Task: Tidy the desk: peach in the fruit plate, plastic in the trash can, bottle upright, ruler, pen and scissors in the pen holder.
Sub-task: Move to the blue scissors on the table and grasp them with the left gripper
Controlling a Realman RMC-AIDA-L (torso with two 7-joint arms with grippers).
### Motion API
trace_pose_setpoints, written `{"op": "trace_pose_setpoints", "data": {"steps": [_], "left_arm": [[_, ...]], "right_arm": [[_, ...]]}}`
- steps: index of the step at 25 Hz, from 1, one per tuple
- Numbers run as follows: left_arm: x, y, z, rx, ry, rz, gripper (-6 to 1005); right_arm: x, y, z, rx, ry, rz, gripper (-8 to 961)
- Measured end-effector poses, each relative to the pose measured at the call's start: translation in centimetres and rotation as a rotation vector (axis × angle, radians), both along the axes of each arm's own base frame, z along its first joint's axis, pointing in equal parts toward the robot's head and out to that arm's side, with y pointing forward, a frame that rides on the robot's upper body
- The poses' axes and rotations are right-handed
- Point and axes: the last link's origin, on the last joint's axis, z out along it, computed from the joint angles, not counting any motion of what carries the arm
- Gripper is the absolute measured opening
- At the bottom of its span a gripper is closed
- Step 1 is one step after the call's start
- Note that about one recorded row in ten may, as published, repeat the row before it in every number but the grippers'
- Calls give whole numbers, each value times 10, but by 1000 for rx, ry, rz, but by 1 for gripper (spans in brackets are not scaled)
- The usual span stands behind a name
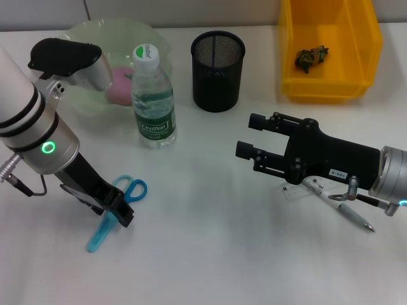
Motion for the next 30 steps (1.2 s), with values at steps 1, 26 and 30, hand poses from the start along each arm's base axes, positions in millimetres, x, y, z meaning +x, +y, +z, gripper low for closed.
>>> {"op": "trace_pose_setpoints", "data": {"steps": [1,26,30], "left_arm": [[0,0,0,0,0,1,593],[2,4,-1,7,32,-16,593],[2,3,-1,5,33,-12,593]], "right_arm": [[0,0,0,0,0,0,661],[-1,2,-2,-1,-6,-4,662],[-1,2,-2,-1,-6,-4,663]]}}
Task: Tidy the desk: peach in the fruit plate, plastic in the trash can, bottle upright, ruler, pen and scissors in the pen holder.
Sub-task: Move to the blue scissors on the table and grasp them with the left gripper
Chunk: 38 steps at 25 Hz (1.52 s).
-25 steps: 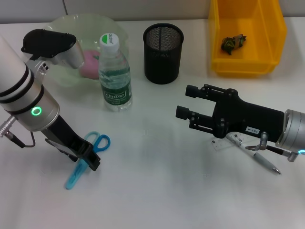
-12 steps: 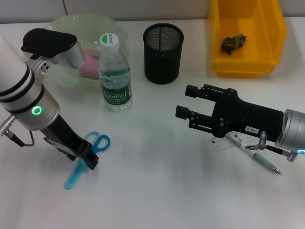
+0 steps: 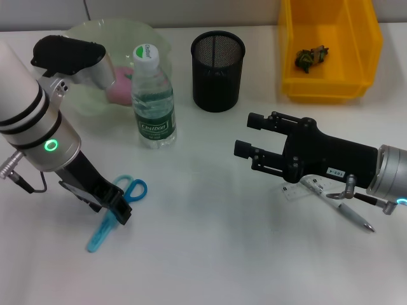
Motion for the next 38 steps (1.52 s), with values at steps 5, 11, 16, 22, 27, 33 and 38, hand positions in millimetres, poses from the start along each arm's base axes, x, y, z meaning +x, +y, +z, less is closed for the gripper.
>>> {"op": "trace_pose_setpoints", "data": {"steps": [5,11,16,22,27,33,38], "left_arm": [[-1,0,-1,-4,2,4,593],[-1,0,-1,-6,4,2,593],[0,-1,-2,-10,6,0,593],[1,0,-3,-12,8,-7,593],[1,0,-3,-14,9,-6,593],[2,-1,-5,-26,0,-10,593],[2,-1,-6,-30,11,-13,593]], "right_arm": [[0,0,0,0,0,-1,662],[0,0,0,2,-1,-1,661],[0,0,0,3,-2,1,662],[0,0,0,5,-2,3,663],[0,0,0,4,-1,3,662],[-1,0,0,2,4,9,662],[-1,0,0,2,3,8,663]]}}
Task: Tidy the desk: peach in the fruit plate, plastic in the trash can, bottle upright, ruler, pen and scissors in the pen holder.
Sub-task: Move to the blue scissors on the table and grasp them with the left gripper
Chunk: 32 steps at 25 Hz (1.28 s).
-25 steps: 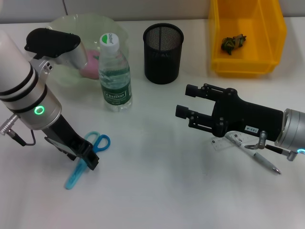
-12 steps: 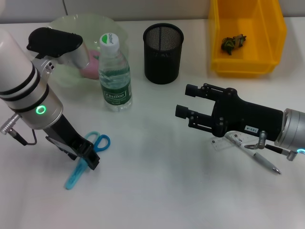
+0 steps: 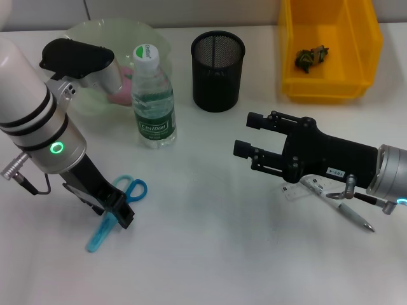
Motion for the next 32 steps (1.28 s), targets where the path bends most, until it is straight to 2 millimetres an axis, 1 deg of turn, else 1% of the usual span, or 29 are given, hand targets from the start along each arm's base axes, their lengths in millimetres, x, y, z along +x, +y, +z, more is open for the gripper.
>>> {"op": "trace_pose_setpoints", "data": {"steps": [7,13,27,32], "left_arm": [[2,1,-2,-2,7,-16,586],[1,2,-3,-6,12,-13,491],[1,0,-7,-29,43,-31,427],[0,2,-6,-26,63,-39,306]], "right_arm": [[0,1,0,1,-3,-1,662],[0,1,0,1,-4,-2,662],[0,1,0,4,-2,-2,663],[-1,2,1,10,3,-4,661]]}}
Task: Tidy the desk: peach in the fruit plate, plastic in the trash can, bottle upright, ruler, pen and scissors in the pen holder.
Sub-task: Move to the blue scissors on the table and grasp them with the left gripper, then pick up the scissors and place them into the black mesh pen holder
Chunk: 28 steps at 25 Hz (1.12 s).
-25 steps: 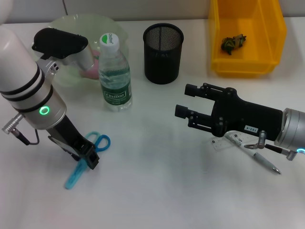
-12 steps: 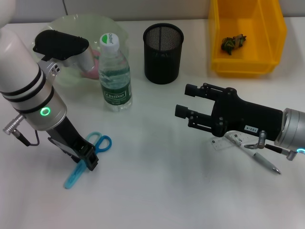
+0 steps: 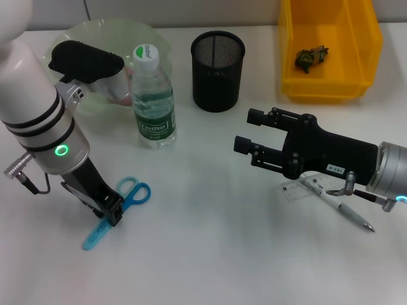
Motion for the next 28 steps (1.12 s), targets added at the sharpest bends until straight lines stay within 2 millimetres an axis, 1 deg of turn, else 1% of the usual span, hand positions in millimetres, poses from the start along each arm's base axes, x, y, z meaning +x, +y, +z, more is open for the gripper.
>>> {"op": "trace_pose_setpoints", "data": {"steps": [1,5,19,28], "left_arm": [[0,0,0,0,1,0,282],[1,0,0,0,4,-5,262],[3,1,-2,-8,19,-32,236],[10,2,1,-16,16,-56,225]], "right_arm": [[0,0,0,0,0,0,661],[0,0,0,0,0,0,662],[0,1,0,4,3,-2,661],[1,2,1,12,1,-12,663]]}}
